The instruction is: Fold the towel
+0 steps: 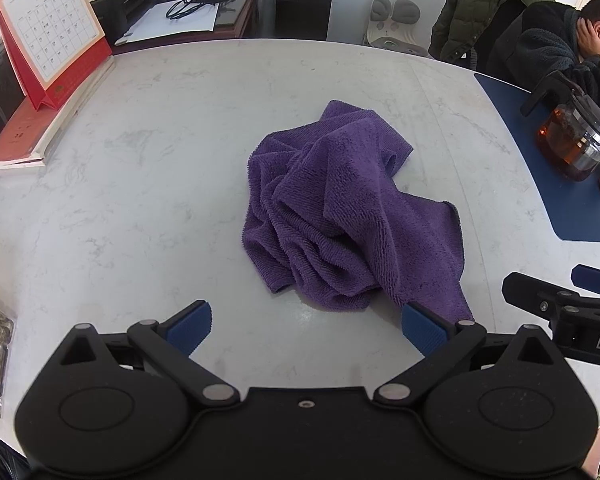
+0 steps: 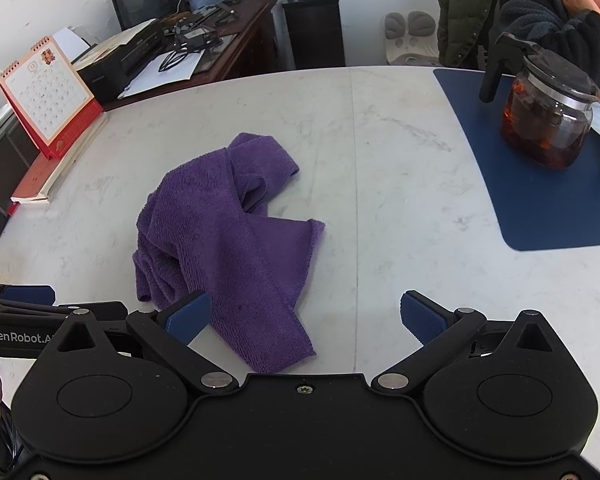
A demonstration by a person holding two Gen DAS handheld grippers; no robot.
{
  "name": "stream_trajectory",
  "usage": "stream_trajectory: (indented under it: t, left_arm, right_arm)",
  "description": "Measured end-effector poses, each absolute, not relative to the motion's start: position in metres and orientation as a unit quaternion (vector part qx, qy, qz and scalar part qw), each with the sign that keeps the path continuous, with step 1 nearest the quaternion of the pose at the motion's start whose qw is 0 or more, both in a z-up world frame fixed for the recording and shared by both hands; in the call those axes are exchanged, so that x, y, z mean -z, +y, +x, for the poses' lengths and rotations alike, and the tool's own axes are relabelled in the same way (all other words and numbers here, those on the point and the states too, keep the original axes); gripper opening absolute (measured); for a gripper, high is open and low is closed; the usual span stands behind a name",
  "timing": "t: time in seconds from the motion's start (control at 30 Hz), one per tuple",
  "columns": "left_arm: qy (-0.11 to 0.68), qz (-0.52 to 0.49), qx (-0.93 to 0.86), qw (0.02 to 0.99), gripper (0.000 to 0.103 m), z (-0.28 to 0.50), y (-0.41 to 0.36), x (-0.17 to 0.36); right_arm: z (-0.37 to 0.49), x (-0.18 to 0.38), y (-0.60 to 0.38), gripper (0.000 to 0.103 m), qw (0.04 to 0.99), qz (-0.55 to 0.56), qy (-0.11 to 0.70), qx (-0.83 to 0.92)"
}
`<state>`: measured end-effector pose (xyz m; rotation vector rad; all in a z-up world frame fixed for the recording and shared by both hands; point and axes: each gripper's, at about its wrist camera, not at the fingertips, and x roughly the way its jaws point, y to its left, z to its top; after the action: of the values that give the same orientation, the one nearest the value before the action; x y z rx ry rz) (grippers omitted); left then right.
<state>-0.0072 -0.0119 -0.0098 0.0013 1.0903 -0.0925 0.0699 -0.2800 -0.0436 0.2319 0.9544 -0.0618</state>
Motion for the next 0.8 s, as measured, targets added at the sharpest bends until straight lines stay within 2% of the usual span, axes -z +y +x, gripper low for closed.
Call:
stream_trajectory:
  t: [0.8]
  left_arm:
    - [0.521,0.002,0.044,0.852,0.102,-0.0071,-0.0119,0.0127]
  right_arm:
    - [0.0707,0.0461,-0.2800,0.103,0.879,0.115,0.462,0.030]
